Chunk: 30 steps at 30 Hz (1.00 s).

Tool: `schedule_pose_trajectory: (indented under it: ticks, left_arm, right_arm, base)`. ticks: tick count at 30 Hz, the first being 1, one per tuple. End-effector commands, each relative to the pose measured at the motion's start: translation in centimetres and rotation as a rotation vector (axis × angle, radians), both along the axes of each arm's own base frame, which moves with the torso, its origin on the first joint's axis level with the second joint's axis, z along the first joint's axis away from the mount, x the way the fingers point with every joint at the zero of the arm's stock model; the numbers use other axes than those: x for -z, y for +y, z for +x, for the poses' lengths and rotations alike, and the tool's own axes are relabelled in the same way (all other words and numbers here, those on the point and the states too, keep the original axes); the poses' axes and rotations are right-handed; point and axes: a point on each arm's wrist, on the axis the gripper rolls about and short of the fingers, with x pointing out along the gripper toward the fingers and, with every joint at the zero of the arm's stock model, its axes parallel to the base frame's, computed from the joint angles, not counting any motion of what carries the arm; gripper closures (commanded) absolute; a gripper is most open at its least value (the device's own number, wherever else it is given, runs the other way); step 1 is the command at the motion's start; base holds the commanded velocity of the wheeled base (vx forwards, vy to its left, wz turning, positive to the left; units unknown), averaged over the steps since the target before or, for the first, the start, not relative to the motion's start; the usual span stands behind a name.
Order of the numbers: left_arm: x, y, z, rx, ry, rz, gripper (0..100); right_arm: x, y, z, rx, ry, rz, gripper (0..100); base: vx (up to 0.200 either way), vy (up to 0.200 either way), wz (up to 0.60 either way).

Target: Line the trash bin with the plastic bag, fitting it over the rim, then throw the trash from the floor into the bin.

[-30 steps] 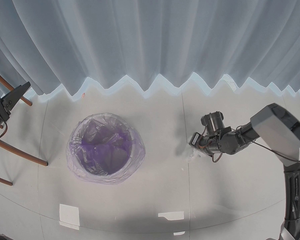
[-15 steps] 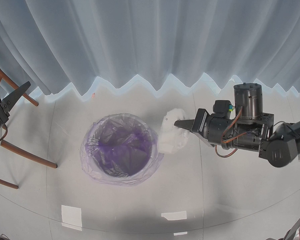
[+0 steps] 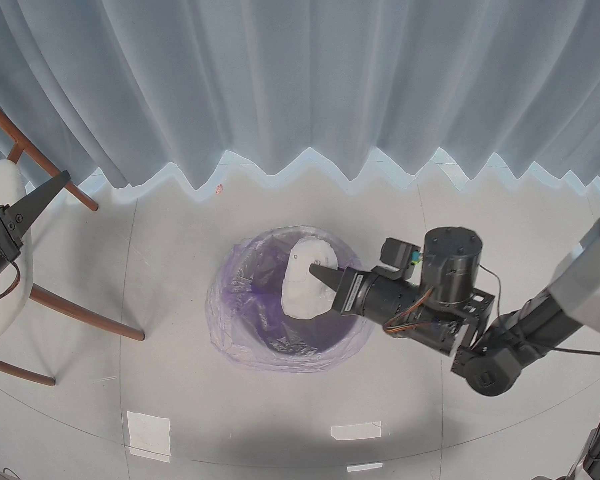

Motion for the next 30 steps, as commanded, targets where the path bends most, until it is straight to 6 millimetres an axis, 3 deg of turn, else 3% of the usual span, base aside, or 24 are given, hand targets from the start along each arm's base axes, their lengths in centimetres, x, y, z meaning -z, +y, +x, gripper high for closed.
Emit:
schedule_pose_trajectory:
  ticks: [1,5,17,18,30]
  left_arm:
    - [-0.4,-0.9,-0.7,0.040,-0.025,0.004,0]
    - [-0.4,-0.9,-1.0,0.041,-0.033,0.007,0]
    - [-0.2,-1.1,-1.3,0.048,-0.033,0.009,0]
    - [-0.3,-1.1,-1.4,0.048,-0.038,0.010,0]
    - [-0.3,-1.2,-1.6,0.051,-0.039,0.011,0]
  right_arm:
    - [7.6,1.9,3.1,0.069,-0.059,-0.142,100]
    - [8.5,1.8,4.0,0.090,-0.095,-0.156,100]
    - [8.8,0.5,5.5,0.138,-0.106,-0.158,100]
    - [8.8,0.5,5.7,0.145,-0.107,-0.158,0]
    - [6.9,0.9,5.0,0.139,-0.169,-0.096,0]
  base:
    - [0.000,0.000,0.00]
    - [0.000,0.000,0.00]
    - [0.000,0.000,0.00]
    - [0.000,0.000,0.00]
    - [0.000,0.000,0.00]
